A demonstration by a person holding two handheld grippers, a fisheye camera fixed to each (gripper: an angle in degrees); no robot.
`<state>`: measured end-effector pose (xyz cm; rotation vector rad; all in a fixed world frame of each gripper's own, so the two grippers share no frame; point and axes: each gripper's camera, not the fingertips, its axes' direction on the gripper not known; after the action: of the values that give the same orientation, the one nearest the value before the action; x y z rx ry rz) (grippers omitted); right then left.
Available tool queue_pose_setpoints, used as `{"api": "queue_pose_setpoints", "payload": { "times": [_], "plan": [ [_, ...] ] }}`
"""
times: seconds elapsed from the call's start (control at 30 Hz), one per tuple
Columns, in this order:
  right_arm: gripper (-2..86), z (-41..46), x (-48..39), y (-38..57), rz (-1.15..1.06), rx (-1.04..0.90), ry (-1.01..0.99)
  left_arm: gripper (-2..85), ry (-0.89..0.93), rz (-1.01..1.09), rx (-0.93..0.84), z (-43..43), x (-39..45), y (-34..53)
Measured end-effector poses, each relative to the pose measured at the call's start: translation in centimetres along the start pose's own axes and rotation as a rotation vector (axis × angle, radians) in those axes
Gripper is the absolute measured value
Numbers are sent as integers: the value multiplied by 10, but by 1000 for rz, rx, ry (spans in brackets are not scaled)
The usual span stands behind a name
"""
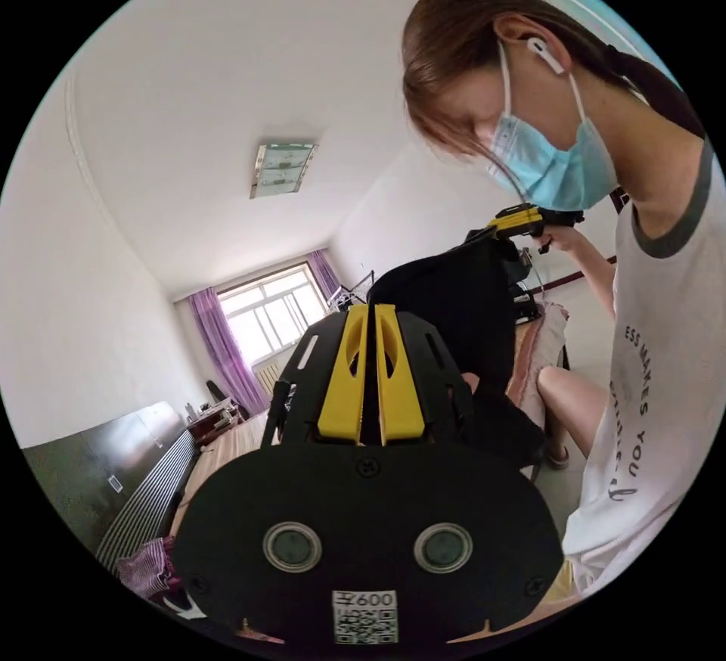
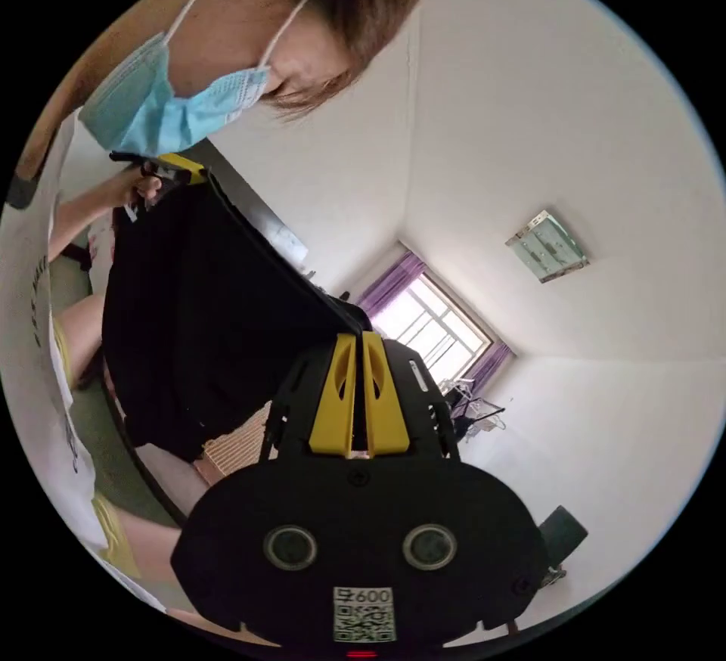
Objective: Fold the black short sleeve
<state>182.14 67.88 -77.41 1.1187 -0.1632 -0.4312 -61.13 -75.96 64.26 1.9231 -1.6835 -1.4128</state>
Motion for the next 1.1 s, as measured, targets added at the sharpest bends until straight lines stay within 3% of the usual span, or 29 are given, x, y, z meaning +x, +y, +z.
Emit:
{"api": "queue_pose_setpoints", "payload": {
  "times": [0.2,0.3,0.37,0.43,0.5,0.57,0.67,0.73,0.87,1.0,1.1],
  "plan": [
    [-8,157,5,-41,-58,-223,-7,23,-40,-35,-320,196,-90,-19],
    [-8,227,26,-91,55,-78,282,23,-149,-85,-444,298,-160,-37],
    [-9,250,30,-128,22,38,498,23,-247,-59,-406,316,-195,-79],
    [-9,247,26,-173,-36,196,773,23,-444,-20,-178,280,-206,-162],
    [-9,224,32,-189,16,323,821,22,-607,115,-1,250,-183,-203],
    [-9,202,42,-191,87,377,767,21,-706,303,101,238,-157,-215],
    [-9,191,55,-169,140,318,469,22,-588,394,52,241,-148,-189],
    [-9,194,33,-137,72,203,197,24,-506,352,-15,243,-139,-122],
    [-9,209,-68,-66,-160,-58,29,25,-387,476,-92,229,-66,33],
    [-9,238,-176,23,-47,-400,-137,25,19,650,-452,238,51,242],
    [-9,249,-225,43,49,-666,-302,25,184,531,-705,258,102,344]
  ]
}}
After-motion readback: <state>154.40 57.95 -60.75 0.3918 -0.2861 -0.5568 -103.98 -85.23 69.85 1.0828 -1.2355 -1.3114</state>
